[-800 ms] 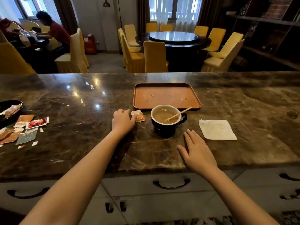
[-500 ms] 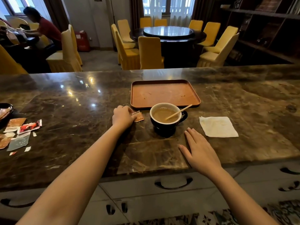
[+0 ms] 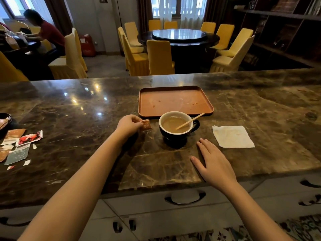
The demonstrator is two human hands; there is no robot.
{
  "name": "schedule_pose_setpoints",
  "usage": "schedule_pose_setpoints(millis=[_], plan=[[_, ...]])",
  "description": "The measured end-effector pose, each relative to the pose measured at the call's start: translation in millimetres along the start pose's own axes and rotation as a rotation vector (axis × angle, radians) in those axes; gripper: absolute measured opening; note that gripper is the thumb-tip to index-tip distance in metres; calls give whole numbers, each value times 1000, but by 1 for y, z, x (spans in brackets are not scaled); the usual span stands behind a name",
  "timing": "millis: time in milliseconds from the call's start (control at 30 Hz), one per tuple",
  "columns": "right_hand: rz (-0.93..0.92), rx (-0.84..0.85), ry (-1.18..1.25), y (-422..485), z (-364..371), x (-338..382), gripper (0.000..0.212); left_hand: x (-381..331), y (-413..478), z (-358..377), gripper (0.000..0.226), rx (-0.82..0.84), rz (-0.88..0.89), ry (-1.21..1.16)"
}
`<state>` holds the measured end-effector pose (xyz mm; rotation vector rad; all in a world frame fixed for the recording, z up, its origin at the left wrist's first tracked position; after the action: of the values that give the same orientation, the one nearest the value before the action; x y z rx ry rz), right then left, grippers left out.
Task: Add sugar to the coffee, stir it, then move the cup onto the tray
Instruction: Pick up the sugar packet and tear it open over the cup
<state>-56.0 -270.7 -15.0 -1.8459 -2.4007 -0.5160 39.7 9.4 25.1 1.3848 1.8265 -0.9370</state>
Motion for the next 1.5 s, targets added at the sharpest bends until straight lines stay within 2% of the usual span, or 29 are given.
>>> schedule_pose_setpoints(millis=[167, 267, 367, 433, 500, 600, 700, 867, 933, 1067, 1267, 1400, 1500], plan=[[5, -74, 80, -3, -5, 2, 57, -20, -28, -11, 6, -35, 137, -162], [11, -101, 219, -5, -10, 4, 51, -40, -43, -14, 6, -33, 202, -241], [-74, -260, 315, -3, -32, 12, 45, -64, -53, -13, 9, -18, 248, -293], [-186, -408, 286, 8, -53, 21, 42, -80, -56, -9, 11, -9, 273, -301], [-267, -471, 244, 28, -70, 30, 48, -97, -57, -3, 13, 0, 289, -307], [-308, -440, 200, 65, -84, 44, 57, -119, -57, 9, 12, 20, 319, -273], [-351, -362, 226, 91, -84, 49, 54, -136, -53, 18, 8, 3, 349, -234], [-395, -432, 402, 113, -81, 40, 26, -150, -43, 28, 4, -29, 346, -170], [-358, -434, 508, 119, -79, 35, 19, -153, -41, 30, 17, -24, 357, -107], [-254, -311, 749, 133, -77, 22, 8, -152, -37, 32, 23, 26, 379, 5], [-202, 121, 1038, 149, -71, 9, 9, -142, -25, 31, 8, 112, 333, 73], [-149, 294, 1059, 159, -67, 6, 9, -137, -15, 34, 14, 144, 252, 73], [-156, 344, 996, 166, -67, 6, 10, -134, -8, 35, 18, 152, 234, 70]])
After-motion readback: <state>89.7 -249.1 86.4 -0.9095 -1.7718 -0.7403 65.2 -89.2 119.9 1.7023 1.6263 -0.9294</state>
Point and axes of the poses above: each hand's wrist, its own y-axis towards the middle knuckle, its own z-axis out of the palm, x = y × z, the point moved 3 cm from there along y, towards the middle knuckle, and after that the axes turned 4 degrees about -y, right-handed, at the moved point
